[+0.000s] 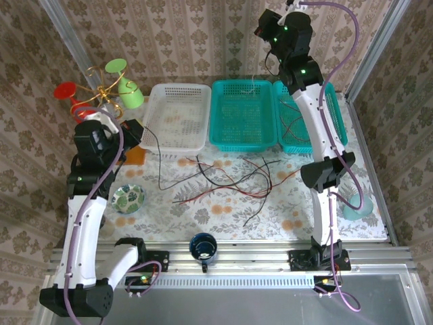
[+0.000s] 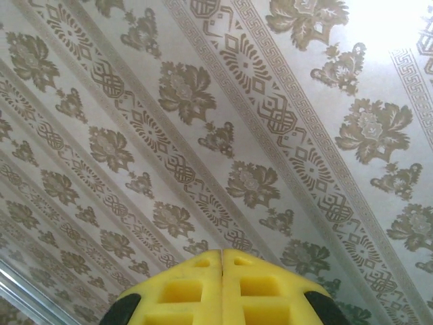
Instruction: Untangle the cables
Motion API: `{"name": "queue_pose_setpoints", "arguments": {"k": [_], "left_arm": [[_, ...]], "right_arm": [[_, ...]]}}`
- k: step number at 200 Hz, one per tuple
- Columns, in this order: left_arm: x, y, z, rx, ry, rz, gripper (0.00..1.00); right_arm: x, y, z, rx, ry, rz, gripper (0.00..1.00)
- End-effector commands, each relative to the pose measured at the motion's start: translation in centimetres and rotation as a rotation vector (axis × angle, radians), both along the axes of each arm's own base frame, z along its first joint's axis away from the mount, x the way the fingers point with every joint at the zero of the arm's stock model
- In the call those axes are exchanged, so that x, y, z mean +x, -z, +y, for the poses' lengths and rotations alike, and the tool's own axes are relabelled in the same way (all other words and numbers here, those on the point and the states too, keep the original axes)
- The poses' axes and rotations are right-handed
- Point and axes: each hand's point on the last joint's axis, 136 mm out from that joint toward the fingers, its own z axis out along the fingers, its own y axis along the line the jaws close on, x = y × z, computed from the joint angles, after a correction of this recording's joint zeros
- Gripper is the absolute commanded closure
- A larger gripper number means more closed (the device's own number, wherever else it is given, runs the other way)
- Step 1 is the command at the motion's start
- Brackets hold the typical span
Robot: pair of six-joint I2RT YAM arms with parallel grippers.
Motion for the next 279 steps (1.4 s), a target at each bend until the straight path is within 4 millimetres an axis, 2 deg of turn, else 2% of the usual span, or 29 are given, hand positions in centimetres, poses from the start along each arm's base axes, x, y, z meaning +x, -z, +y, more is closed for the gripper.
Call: {"name": "queue_pose_setpoints", "arguments": {"k": [1,7,18,27,31,32,43,55,72,90,98,106,125,132,146,163,187,214,236,257,279], "left_arm": [[0.1,-0.7,-0.1,-0.010,-0.004,-0.037,1.00],[0.1,-0.6,-0.2,-0.010,-0.003,-0.036,1.00],[0.2,-0.7,-0.3,-0.013,-0.001,-0.042,1.00],[0.2,-0.8,-0.4,-0.012,0.004,-0.042,1.00],[0.2,-0.9,-0.5,-0.012,0.006,-0.044,1.00],[0.2,-0.9,-0.4,-0.013,0.005,-0.043,1.00],[0.2,-1.0,-0.5,-0.011,0.009,-0.046,1.00],[0.0,-1.2,-0.6,-0.007,0.012,-0.048,1.00],[-0.1,-1.3,-0.6,-0.004,0.012,-0.047,1.00],[-0.1,-1.3,-0.7,-0.004,0.016,-0.047,1.00],[-0.1,-1.3,-0.8,-0.006,0.018,-0.047,1.00],[-0.1,-1.2,-0.9,-0.004,0.019,-0.046,1.00],[-0.1,-1.2,-1.0,-0.003,0.020,-0.048,1.00],[-0.2,-1.3,-1.0,-0.002,0.020,-0.050,1.00],[-0.2,-1.5,-1.2,0.000,0.022,-0.054,1.00],[-0.2,-2.0,-1.3,0.008,0.030,-0.065,1.00],[0.1,-3.6,-1.8,0.029,0.048,-0.097,1.00],[0.9,-6.8,-2.3,0.049,0.067,-0.158,1.00],[1.3,-10.4,-2.9,0.062,0.087,-0.226,1.00],[1.6,-13.9,-3.4,0.069,0.101,-0.300,1.00],[2.0,-17.8,-3.8,0.079,0.100,-0.408,1.00]], "right_arm": [[1.4,6.6,1.1,-0.064,-0.012,0.193,1.00],[1.7,8.8,1.4,-0.095,-0.010,0.245,1.00],[2.6,15.0,1.9,-0.168,0.007,0.378,1.00],[2.9,19.1,2.1,-0.218,0.020,0.457,1.00],[2.9,22.0,2.4,-0.243,0.020,0.511,1.00],[2.9,22.0,2.4,-0.243,0.020,0.511,1.00],[2.8,26.9,2.8,-0.272,0.007,0.604,1.00],[2.2,30.9,3.4,-0.301,-0.017,0.684,1.00],[1.7,34.8,4.2,-0.340,-0.039,0.768,1.00],[1.2,38.0,4.8,-0.403,-0.072,0.883,1.00],[0.8,38.5,5.1,-0.423,-0.091,0.921,1.00],[0.5,40.6,5.3,-0.447,-0.102,0.975,1.00],[-0.3,42.7,5.4,-0.463,-0.119,1.047,1.00],[-0.5,43.0,5.4,-0.467,-0.123,1.058,0.98],[-0.6,42.4,5.4,-0.473,-0.128,1.051,0.79],[-0.4,39.6,5.4,-0.475,-0.130,0.994,0.57],[-0.5,34.9,5.1,-0.477,-0.122,0.909,0.36],[-1.5,30.0,4.8,-0.476,-0.128,0.837,0.30],[-3.0,26.7,4.5,-0.466,-0.143,0.793,0.28],[-4.6,24.3,4.2,-0.449,-0.160,0.757,0.27],[-6.3,23.1,4.0,-0.425,-0.175,0.728,0.27]]}}
